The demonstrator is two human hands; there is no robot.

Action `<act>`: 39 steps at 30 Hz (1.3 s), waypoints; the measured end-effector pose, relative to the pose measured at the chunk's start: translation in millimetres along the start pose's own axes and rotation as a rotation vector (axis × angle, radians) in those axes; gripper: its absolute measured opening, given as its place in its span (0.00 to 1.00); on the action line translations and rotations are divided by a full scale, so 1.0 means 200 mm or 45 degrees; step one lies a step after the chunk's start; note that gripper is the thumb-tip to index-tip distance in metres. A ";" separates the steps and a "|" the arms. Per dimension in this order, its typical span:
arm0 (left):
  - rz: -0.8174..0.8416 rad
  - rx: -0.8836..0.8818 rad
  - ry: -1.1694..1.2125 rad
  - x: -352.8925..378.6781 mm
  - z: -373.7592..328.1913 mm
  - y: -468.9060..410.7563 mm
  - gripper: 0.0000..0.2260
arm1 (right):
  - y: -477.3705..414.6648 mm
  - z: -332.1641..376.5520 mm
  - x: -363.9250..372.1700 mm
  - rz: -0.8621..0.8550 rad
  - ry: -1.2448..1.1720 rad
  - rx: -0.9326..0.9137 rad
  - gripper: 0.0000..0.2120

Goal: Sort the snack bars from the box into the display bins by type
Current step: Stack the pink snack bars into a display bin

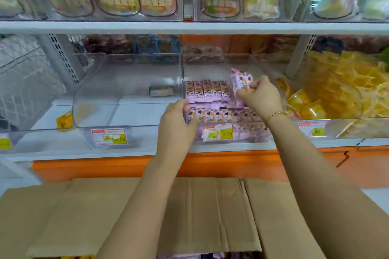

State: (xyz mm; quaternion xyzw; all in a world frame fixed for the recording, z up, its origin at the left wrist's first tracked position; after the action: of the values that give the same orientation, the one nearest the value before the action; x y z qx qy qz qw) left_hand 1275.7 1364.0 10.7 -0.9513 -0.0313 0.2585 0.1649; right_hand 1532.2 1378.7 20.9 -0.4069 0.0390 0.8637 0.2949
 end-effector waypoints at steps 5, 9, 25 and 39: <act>-0.054 0.014 0.013 0.01 0.10 -0.10 0.22 | -0.42 -0.08 0.27 0.145 0.476 0.103 0.25; -0.037 -0.020 0.058 0.02 0.18 -0.12 0.16 | -0.52 -0.07 0.43 0.206 0.559 0.087 0.19; -0.138 -0.021 0.383 -0.12 0.18 0.40 0.08 | 0.29 0.00 0.02 0.040 -0.269 -0.239 0.15; 0.585 -0.845 -0.256 0.02 1.18 1.58 0.06 | 1.79 -0.81 0.76 1.169 0.167 0.048 0.12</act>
State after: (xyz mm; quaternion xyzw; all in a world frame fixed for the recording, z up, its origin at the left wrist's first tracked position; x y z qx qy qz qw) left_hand 1153.5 1136.8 -286.7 -0.9051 0.0842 0.3562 -0.2166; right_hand 1372.2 1107.0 -258.9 -0.3959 0.2494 0.8764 -0.1139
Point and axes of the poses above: each hand's wrist, its own y-axis away from the middle knuckle, its own x-axis out of the palm, z = x × y, the point moved 10 cm from there along -y, towards the middle knuckle, and after that the axes turned 4 degrees about y, right-handed, at the moved point
